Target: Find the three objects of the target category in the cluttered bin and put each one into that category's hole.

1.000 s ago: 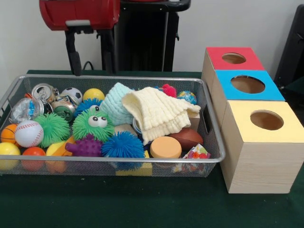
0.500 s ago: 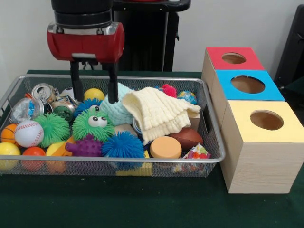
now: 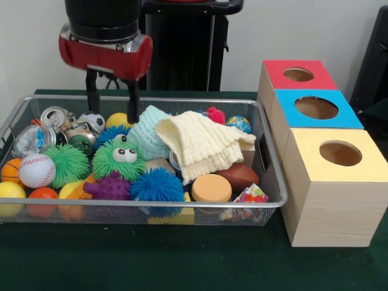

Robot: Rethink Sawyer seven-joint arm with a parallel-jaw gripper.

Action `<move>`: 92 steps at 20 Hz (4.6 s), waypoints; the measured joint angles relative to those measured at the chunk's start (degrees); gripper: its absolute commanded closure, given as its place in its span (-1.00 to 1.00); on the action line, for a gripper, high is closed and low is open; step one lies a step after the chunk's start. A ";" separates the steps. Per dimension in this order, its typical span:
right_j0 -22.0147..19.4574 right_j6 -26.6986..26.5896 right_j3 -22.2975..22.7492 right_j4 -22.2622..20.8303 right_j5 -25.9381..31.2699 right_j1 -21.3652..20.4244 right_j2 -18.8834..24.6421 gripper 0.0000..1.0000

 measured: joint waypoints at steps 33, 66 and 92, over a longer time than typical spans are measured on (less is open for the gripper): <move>4.96 29.84 -3.71 9.12 5.33 -0.10 -16.20 -1.00; 2.84 29.84 -3.42 10.96 -3.15 6.52 -14.62 -1.00; 0.45 29.77 -11.20 11.26 9.70 8.69 -13.62 -1.00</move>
